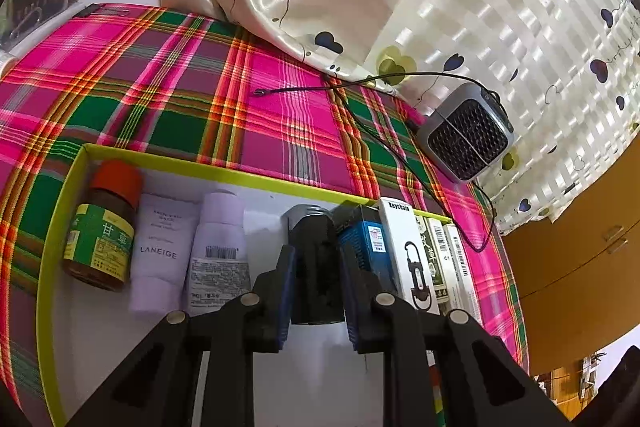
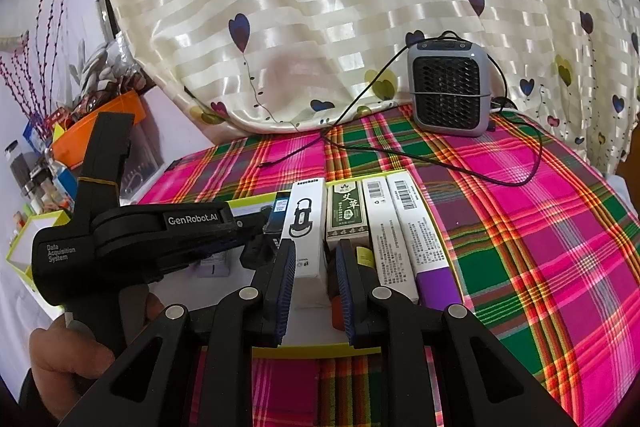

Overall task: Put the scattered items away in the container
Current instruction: 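Lower the black tube into the tray beside the blue box with the left tool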

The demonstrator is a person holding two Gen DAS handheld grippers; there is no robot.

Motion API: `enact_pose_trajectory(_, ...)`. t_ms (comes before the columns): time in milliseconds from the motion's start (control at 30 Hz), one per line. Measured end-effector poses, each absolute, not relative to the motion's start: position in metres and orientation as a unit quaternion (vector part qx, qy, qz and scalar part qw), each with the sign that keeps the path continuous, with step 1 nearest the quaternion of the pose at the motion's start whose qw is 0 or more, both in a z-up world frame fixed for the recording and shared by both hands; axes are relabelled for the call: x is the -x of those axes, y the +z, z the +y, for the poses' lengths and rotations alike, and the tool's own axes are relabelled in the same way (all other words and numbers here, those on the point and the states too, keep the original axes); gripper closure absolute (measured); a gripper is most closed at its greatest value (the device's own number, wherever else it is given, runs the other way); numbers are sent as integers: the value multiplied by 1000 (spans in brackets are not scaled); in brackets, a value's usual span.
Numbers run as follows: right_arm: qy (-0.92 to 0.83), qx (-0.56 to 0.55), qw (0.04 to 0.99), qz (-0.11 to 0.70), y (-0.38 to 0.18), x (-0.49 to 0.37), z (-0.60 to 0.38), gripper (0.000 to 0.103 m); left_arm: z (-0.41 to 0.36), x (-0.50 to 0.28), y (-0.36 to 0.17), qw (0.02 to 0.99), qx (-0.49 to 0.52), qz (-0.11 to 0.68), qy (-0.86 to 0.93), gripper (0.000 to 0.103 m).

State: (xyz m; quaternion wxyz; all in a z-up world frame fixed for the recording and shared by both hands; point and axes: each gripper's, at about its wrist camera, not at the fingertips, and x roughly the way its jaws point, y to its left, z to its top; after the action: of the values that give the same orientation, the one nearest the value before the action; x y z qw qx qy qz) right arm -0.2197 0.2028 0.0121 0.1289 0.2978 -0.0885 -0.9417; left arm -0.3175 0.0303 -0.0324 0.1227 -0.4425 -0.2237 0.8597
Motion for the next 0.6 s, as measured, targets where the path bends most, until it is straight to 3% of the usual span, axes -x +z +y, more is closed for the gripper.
enact_pose_trajectory(300,-942,-298,128,-89,13,219,202,81,30,315,-27,118,431,-221,867,81)
enact_pose_trajectory(600,-943,-296,128,-88,14,219,203,81,45,299,-6,66,413,-125,900,81)
